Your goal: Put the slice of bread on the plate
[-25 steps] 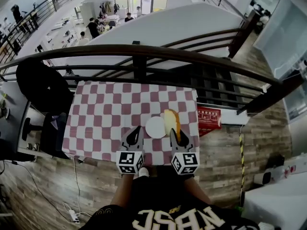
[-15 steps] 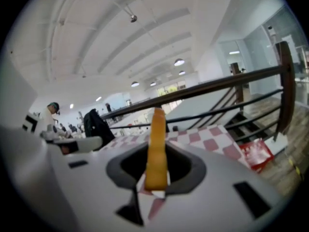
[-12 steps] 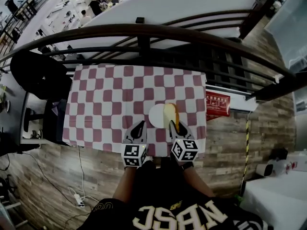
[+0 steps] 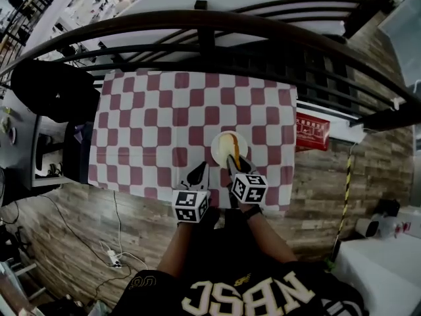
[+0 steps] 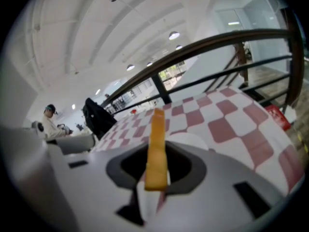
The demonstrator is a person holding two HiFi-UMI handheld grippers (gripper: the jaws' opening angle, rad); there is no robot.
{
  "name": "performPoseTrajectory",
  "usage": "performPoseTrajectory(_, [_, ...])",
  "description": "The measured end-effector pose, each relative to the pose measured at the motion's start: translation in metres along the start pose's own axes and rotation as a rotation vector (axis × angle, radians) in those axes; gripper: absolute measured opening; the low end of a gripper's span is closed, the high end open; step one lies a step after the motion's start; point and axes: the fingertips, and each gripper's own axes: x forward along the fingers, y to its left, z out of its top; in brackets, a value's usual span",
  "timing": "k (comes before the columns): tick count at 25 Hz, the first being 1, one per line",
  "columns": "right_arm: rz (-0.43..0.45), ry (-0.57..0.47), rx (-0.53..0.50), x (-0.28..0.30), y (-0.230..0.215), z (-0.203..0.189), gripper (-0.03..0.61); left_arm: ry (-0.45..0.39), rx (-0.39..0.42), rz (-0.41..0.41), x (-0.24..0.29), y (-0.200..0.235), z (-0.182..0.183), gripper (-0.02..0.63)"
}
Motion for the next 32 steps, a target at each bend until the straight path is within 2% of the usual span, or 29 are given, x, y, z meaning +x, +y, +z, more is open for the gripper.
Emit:
performPoseTrajectory(5, [0.013, 0.055, 0.096, 0.028, -0.008, -0.014, 0.098, 0.029, -0.015, 0.006, 0.006, 0.005, -0.013, 0.020])
performPoseTrajectory(10, [0.010, 0.079, 0.064, 0.041, -0.015, -0.018, 0.098, 0.040, -0.009, 0.014, 0.005, 0.007, -0.016, 0.020])
performPoseTrajectory(14, [0.006, 0.106, 0.088, 0.044, -0.028, -0.019, 0.103, 0.044, -0.014, 0.025, 0.001, 0.009, -0.018, 0.020])
performPoseTrajectory(22, [-0.065, 0.140, -0.036, 0.044, -0.036, -0.021, 0.121, 0.060, -0.027, 0.003, -0.005, 0.003, -0.022, 0.020])
performPoseTrajectory(26, [-0.160, 0.214, -0.095, 0.045, -0.048, -0.022, 0.147, 0.072, -0.045, 0.002, -0.007, 0.004, -0.026, 0.020])
performPoseTrajectory(29, [-0.240, 0.276, -0.198, 0.047, -0.062, -0.027, 0.186, 0.076, -0.051, -0.004, -0.008, 0.002, -0.027, 0.020])
performPoseTrajectory(32, [-0.263, 0.310, -0.279, 0.051, -0.067, -0.031, 0.213, 0.075, -0.045, -0.010, -0.007, 0.001, -0.027, 0.020])
